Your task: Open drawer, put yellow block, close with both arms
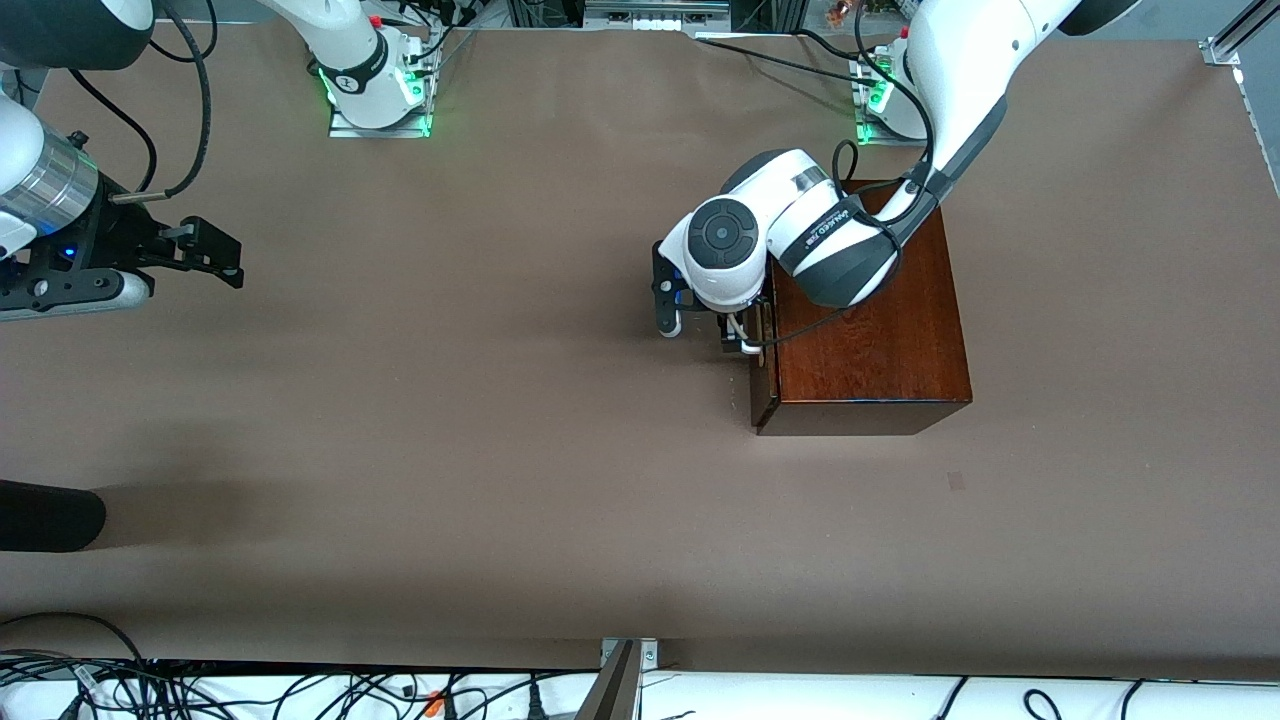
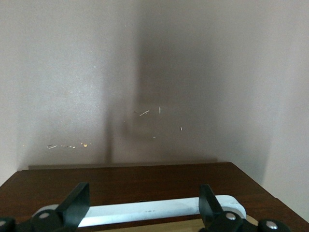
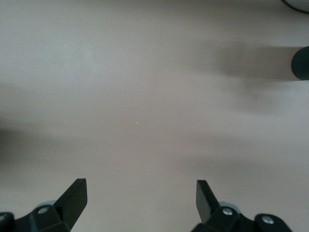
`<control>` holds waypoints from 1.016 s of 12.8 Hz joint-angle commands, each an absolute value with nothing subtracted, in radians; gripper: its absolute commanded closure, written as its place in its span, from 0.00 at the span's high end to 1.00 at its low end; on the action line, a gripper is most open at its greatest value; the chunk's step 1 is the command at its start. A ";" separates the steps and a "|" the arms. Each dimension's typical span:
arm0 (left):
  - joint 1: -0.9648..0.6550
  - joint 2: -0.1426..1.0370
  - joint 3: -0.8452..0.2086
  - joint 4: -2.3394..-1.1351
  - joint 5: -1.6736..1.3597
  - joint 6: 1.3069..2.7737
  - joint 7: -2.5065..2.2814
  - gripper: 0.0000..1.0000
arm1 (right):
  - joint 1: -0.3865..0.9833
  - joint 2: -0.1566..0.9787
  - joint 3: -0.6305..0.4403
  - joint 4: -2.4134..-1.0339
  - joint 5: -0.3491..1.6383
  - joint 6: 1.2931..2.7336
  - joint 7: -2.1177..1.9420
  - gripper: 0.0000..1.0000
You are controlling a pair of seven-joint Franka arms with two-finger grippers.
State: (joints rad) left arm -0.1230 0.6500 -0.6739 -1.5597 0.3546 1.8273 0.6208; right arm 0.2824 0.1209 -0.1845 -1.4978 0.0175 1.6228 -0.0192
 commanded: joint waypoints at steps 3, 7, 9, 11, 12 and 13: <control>-0.120 0.553 -0.690 -1.519 0.313 1.764 0.433 1.00 | 0.284 0.120 -0.187 -1.489 0.037 1.623 -0.015 1.00; -0.117 0.453 -0.683 -1.407 0.284 1.587 0.103 1.00 | 0.282 0.121 -0.187 -1.489 0.037 1.624 -0.015 1.00; -0.097 0.434 -0.675 -1.329 0.291 1.485 0.063 1.00 | 0.284 0.121 -0.187 -1.489 0.037 1.624 -0.015 1.00; -0.046 0.434 -0.676 -1.252 0.293 1.416 0.064 1.00 | 0.284 0.121 -0.187 -1.489 0.037 1.624 -0.015 1.00; -0.028 0.425 -0.663 -1.215 0.279 1.387 0.072 1.00 | 0.284 0.120 -0.187 -1.489 0.037 1.624 -0.015 1.00; -0.046 0.363 -0.576 -1.219 0.278 1.388 0.063 1.00 | 0.284 0.121 -0.187 -1.489 0.037 1.624 -0.015 1.00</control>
State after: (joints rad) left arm -0.0422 0.4122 -0.6558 -1.2621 0.2999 1.4254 0.0747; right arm 0.2826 0.1212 -0.1845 -1.4978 0.0180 1.6239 -0.0192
